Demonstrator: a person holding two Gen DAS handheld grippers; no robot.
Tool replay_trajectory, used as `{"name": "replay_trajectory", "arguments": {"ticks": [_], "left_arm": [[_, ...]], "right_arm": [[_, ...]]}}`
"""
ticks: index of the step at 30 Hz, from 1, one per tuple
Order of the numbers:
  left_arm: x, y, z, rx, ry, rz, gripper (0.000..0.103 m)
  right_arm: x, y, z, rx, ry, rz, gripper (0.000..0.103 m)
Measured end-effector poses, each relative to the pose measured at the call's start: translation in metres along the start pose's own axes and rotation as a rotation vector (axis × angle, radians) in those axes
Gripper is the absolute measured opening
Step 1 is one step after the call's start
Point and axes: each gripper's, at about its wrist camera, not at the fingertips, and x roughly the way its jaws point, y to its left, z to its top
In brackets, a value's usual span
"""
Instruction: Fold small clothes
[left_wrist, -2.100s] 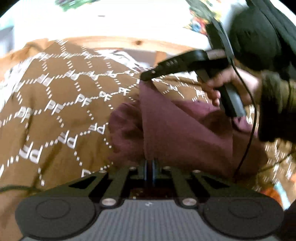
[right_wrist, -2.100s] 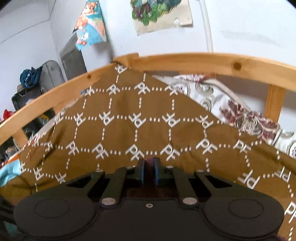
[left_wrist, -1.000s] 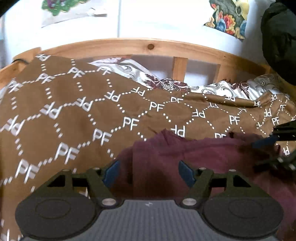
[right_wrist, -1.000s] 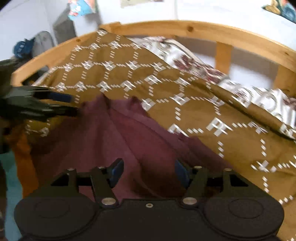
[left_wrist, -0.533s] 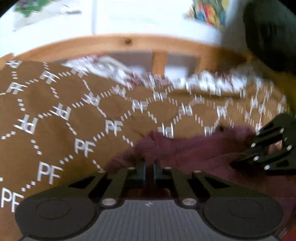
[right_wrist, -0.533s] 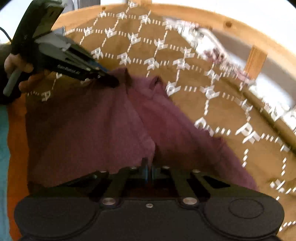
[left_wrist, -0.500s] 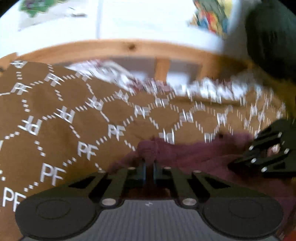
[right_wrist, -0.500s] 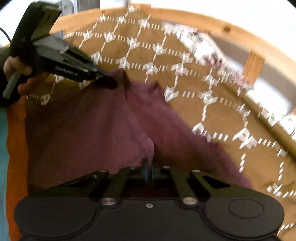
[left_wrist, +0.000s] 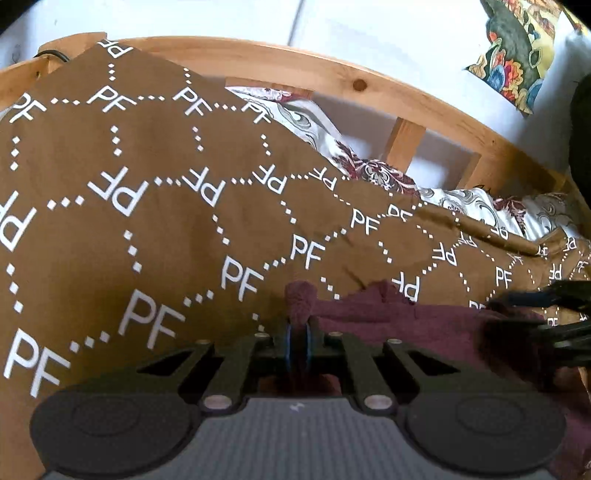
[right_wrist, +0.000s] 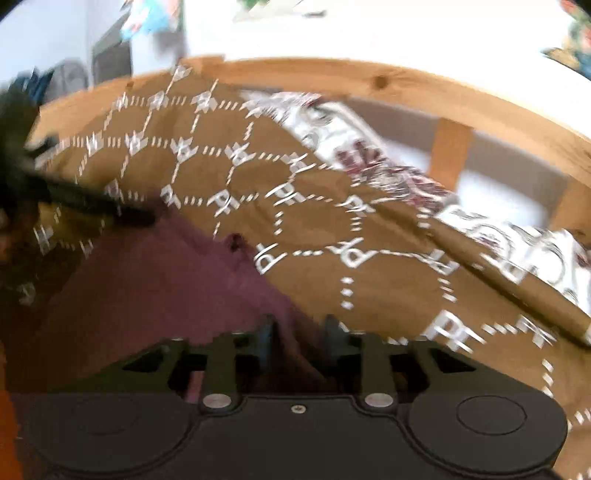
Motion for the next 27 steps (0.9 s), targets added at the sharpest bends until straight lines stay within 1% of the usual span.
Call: {"name": "replay_trajectory", "arguments": {"ticks": [2,4,5,7,9,11,13,14,17,19,20,21,22,24,27], "left_arm": [[-0.001,-0.001,0.0,0.0,0.003,-0.01,0.009],[-0.002,-0.002,-0.001,0.004,0.006,-0.019,0.014],[-0.003,-0.004,-0.002,0.004,0.009,-0.022,0.019],[-0.004,-0.005,-0.004,0.007,0.019,-0.025,0.019],[-0.003,-0.009,-0.005,0.016,0.03,-0.014,0.019],[-0.003,-0.01,-0.005,0.025,0.035,-0.006,0.019],[-0.003,-0.011,-0.006,0.033,0.036,0.004,0.014],[-0.003,-0.011,-0.007,0.035,0.037,0.005,0.01],[-0.005,-0.013,-0.008,0.044,0.032,0.011,0.008],[-0.006,-0.015,-0.008,0.057,0.022,0.018,0.008],[-0.007,-0.016,-0.008,0.058,0.015,0.02,0.007],[-0.008,-0.017,-0.008,0.056,0.005,0.018,0.007],[-0.009,-0.018,-0.008,0.054,-0.007,0.014,0.007],[-0.013,-0.019,-0.01,0.047,-0.037,0.006,0.007],[-0.015,-0.021,-0.011,0.043,-0.07,0.008,0.007]], "right_arm": [[-0.032,-0.017,-0.009,0.04,-0.035,-0.05,0.067],[-0.06,-0.035,-0.023,0.103,-0.046,-0.107,0.069],[-0.072,-0.043,-0.031,0.137,-0.047,-0.14,0.07],[-0.091,-0.058,-0.051,0.194,-0.049,-0.198,0.073],[-0.102,-0.066,-0.068,0.245,-0.049,-0.227,0.073],[-0.106,-0.065,-0.083,0.273,-0.044,-0.228,0.073],[-0.102,-0.055,-0.092,0.256,-0.032,-0.228,0.073],[-0.098,-0.051,-0.093,0.244,-0.027,-0.226,0.071],[-0.08,-0.035,-0.092,0.236,-0.011,-0.226,0.068],[-0.064,-0.027,-0.092,0.237,0.025,-0.252,0.059],[-0.057,-0.025,-0.092,0.239,0.034,-0.289,0.042],[-0.054,-0.025,-0.093,0.253,0.029,-0.321,0.021],[-0.058,-0.026,-0.094,0.285,0.004,-0.353,0.015],[-0.072,-0.034,-0.098,0.345,-0.067,-0.382,0.007],[-0.092,-0.041,-0.1,0.335,-0.131,-0.415,0.007]]}}
